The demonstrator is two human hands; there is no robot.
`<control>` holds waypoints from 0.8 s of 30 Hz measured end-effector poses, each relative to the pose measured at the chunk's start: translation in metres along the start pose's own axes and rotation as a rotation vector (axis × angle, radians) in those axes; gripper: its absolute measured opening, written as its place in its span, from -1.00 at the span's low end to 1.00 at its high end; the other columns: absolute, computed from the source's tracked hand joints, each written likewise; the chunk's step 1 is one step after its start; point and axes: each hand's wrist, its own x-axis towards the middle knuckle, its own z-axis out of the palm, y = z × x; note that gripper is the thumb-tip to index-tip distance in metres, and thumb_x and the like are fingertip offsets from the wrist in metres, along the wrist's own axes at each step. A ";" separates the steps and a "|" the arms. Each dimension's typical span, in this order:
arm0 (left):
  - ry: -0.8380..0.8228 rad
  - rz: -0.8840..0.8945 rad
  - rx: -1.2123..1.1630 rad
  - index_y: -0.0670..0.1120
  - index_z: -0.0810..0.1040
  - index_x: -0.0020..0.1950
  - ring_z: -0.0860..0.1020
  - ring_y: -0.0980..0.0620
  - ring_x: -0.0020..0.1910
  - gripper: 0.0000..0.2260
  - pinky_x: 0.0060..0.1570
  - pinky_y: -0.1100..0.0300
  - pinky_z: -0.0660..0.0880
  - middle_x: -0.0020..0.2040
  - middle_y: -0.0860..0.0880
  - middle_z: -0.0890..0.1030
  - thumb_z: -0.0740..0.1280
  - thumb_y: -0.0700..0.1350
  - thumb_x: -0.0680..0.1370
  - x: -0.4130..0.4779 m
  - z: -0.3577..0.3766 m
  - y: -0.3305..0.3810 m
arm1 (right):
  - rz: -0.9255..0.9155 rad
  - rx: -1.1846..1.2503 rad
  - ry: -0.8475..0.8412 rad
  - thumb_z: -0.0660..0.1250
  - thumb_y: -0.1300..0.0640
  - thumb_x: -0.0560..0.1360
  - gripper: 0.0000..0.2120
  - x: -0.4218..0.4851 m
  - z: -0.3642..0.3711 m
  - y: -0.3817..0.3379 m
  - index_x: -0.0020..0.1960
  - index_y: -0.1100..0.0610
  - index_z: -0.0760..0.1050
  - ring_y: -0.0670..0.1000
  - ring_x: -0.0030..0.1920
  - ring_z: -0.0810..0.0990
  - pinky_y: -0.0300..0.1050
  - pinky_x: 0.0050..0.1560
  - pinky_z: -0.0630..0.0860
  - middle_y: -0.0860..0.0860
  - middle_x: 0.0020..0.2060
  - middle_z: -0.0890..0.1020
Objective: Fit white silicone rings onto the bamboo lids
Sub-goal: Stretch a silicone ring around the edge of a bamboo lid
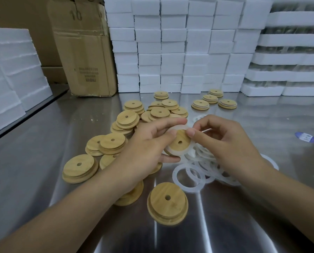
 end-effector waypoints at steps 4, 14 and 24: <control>0.006 0.035 -0.005 0.06 0.70 0.32 0.70 0.06 0.21 -0.69 0.02 -0.06 0.74 0.18 0.08 0.74 0.24 -0.23 0.75 0.000 -0.002 -0.001 | 0.025 0.034 0.020 0.51 0.01 0.54 -0.84 0.001 -0.001 -0.005 -0.09 0.11 0.67 -0.04 -0.24 0.66 -0.26 -0.24 0.54 0.05 -0.22 0.73; 0.104 0.092 -0.178 -0.03 0.75 0.22 0.73 -0.12 0.17 -0.70 -0.04 -0.14 0.72 0.20 -0.10 0.73 0.24 -0.26 0.73 0.001 -0.001 0.001 | 0.018 0.019 -0.009 0.52 -0.12 0.47 -0.76 0.001 -0.004 -0.018 -0.10 0.07 0.71 0.19 -0.19 0.58 0.16 -0.10 0.44 0.15 -0.18 0.73; 0.180 0.134 -0.195 -0.10 0.72 0.24 0.74 -0.20 0.14 -0.75 -0.13 -0.11 0.73 0.16 -0.10 0.74 0.26 -0.26 0.73 0.000 -0.002 0.000 | 0.069 -0.026 -0.060 0.50 -0.12 0.46 -0.75 0.001 -0.005 -0.021 -0.11 0.07 0.72 0.01 -0.15 0.63 0.01 0.00 0.49 0.12 -0.18 0.74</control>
